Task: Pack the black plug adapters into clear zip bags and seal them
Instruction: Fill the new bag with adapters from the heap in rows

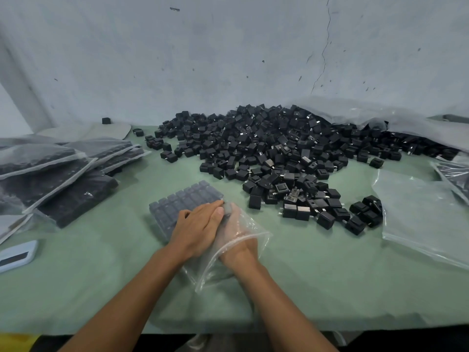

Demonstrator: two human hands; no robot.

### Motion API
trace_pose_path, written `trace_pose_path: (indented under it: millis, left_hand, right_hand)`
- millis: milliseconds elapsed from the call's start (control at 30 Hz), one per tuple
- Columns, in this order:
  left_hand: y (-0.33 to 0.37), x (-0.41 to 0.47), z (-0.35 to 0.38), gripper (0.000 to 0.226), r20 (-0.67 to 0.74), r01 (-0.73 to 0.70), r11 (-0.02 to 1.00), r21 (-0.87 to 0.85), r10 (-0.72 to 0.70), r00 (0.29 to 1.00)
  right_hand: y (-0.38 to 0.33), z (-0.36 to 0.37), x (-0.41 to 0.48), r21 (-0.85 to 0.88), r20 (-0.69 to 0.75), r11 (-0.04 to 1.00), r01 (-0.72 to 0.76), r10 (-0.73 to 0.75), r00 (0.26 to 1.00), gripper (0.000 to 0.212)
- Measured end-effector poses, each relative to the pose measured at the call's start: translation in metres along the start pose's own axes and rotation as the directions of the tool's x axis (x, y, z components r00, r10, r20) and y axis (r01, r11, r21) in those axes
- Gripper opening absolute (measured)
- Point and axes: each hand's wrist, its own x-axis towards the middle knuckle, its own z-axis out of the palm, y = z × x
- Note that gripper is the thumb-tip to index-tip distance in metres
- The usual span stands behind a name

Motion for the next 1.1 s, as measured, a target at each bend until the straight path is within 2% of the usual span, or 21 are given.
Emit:
trace_pose_path:
  millis: [67, 200, 233, 367, 433, 500, 533, 567, 633, 767, 800, 867, 967, 1033, 1100]
  left_hand:
    - [0.000, 0.000, 0.000, 0.062, 0.012, -0.008, 1.000, 0.027, 0.008, 1.000]
    - [-0.001, 0.001, 0.000, 0.063, 0.023, -0.010, 1.000, 0.029, 0.009, 1.000]
    - [-0.001, 0.001, 0.000, 0.063, 0.023, -0.010, 1.000, 0.029, 0.009, 1.000]
    - [-0.002, 0.000, 0.001, 0.071, 0.029, -0.009, 1.000, 0.026, 0.008, 1.000]
    - [-0.003, 0.000, 0.002, 0.070, 0.037, -0.020, 0.998, 0.053, 0.018, 0.999]
    - [-0.004, 0.000, 0.003, 0.070, 0.047, -0.040, 0.995, 0.095, 0.036, 0.998]
    - [-0.005, 0.001, 0.003, 0.071, 0.052, -0.047, 0.993, 0.111, 0.041, 0.998]
    - [-0.005, 0.001, 0.004, 0.074, 0.056, -0.051, 0.991, 0.122, 0.044, 0.997]
    - [-0.006, 0.002, 0.005, 0.076, 0.060, -0.051, 0.990, 0.129, 0.043, 0.997]
    - [-0.009, 0.003, 0.005, 0.075, 0.058, -0.040, 0.996, 0.084, 0.035, 0.998]
    - [-0.009, 0.003, 0.005, 0.075, 0.059, -0.039, 0.996, 0.080, 0.034, 0.998]
    - [-0.009, 0.003, 0.006, 0.076, 0.059, -0.036, 0.996, 0.079, 0.031, 0.998]
    - [-0.010, 0.004, 0.007, 0.078, 0.054, -0.040, 0.997, 0.073, 0.036, 0.998]
    - [-0.010, 0.004, 0.008, 0.079, 0.056, -0.040, 0.997, 0.065, 0.036, 0.998]
    - [-0.010, 0.003, 0.007, 0.077, 0.058, -0.038, 0.997, 0.064, 0.034, 0.998]
  right_hand:
    - [-0.002, 0.000, -0.002, 0.065, 0.013, 0.996, -0.056, 0.055, 0.998, 0.058]
    - [-0.002, 0.002, -0.002, 0.035, -0.062, 0.998, -0.050, 0.052, 0.997, 0.101]
    - [-0.001, 0.003, -0.001, 0.015, -0.051, 0.998, -0.064, 0.065, 0.997, 0.104]
    - [0.000, 0.002, -0.003, 0.133, 0.052, 0.974, -0.181, 0.176, 0.983, 0.092]
    - [-0.001, -0.003, -0.003, 0.160, 0.136, 0.971, -0.175, 0.153, 0.979, 0.084]
    - [-0.002, -0.009, -0.004, -0.150, 0.170, 0.989, 0.005, 0.021, 0.985, 0.062]
    - [0.000, -0.010, -0.004, -0.248, 0.157, 0.966, 0.076, -0.037, 0.987, 0.052]
    - [0.003, -0.012, -0.006, -0.261, 0.182, 0.961, 0.097, -0.049, 0.982, 0.048]
    - [0.008, -0.021, -0.012, -0.165, 0.244, 0.983, 0.079, -0.037, 0.969, 0.041]
    - [0.022, -0.053, -0.054, 0.035, 0.238, 0.972, 0.233, -0.234, 0.943, 0.012]
    - [0.028, -0.063, -0.066, 0.055, 0.246, 0.962, 0.269, -0.274, 0.930, 0.016]
    - [0.037, -0.085, -0.080, 0.136, 0.245, 0.959, 0.250, -0.277, 0.929, 0.030]
    - [0.040, -0.115, -0.063, 0.166, 0.030, 0.959, 0.229, -0.237, 0.971, 0.032]
    - [0.034, -0.128, -0.030, 0.025, -0.091, 0.958, 0.285, -0.282, 0.955, 0.032]
    - [0.027, -0.129, 0.008, -0.167, -0.047, 0.938, 0.305, -0.316, 0.947, 0.030]
